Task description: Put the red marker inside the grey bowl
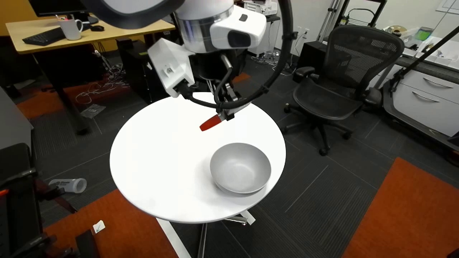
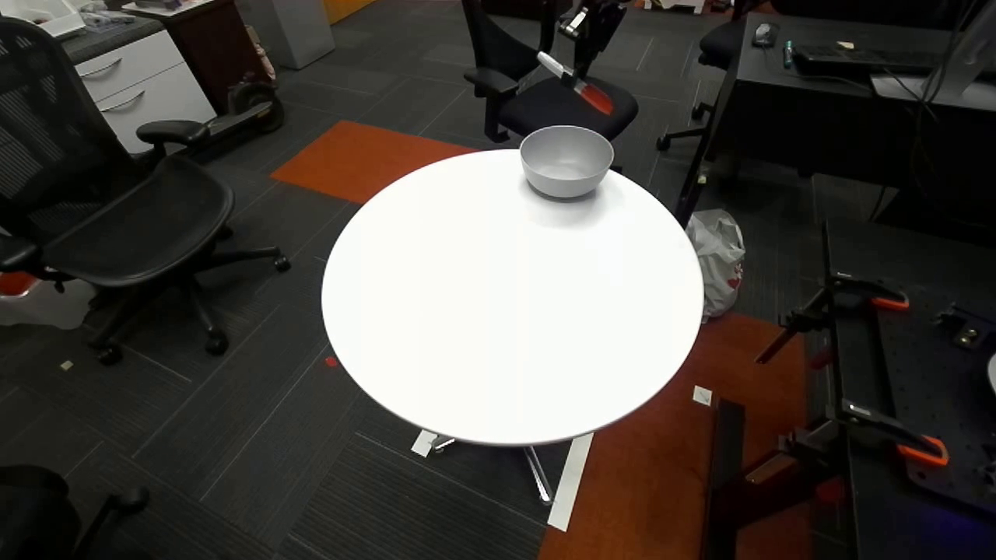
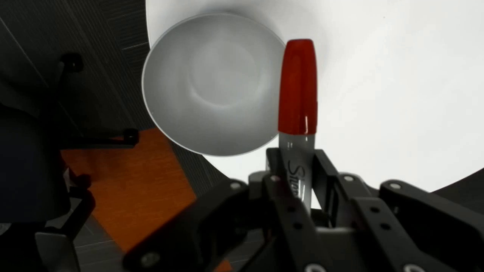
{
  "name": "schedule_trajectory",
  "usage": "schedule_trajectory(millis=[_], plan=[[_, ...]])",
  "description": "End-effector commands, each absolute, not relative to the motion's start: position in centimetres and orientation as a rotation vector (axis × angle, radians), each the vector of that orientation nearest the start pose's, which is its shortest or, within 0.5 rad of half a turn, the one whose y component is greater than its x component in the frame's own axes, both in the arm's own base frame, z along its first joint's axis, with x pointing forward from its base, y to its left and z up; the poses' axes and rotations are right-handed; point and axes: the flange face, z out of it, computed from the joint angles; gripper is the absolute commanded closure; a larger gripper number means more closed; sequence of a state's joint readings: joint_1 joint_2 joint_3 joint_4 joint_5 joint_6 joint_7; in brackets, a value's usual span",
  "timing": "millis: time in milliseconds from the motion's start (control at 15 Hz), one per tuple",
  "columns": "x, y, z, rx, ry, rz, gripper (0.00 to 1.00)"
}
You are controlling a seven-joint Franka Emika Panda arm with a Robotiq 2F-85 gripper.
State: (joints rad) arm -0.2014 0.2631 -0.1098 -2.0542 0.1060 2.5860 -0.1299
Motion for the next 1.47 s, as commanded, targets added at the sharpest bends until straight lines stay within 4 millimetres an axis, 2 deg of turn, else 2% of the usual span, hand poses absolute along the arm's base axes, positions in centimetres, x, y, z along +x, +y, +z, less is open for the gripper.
schedule_trajectory(millis=[0, 533, 933, 1400], plan=[[60.0, -20.8, 33.2, -3.069, 0.476, -0.398, 0.94], [61.9, -23.7, 28.9, -3.027, 0.579, -0.221, 0.94], [63.0, -25.6, 26.5, -2.999, 0.625, -0.182, 0.94], [63.6, -26.4, 22.8, -2.976, 0.647, -0.103, 0.94]])
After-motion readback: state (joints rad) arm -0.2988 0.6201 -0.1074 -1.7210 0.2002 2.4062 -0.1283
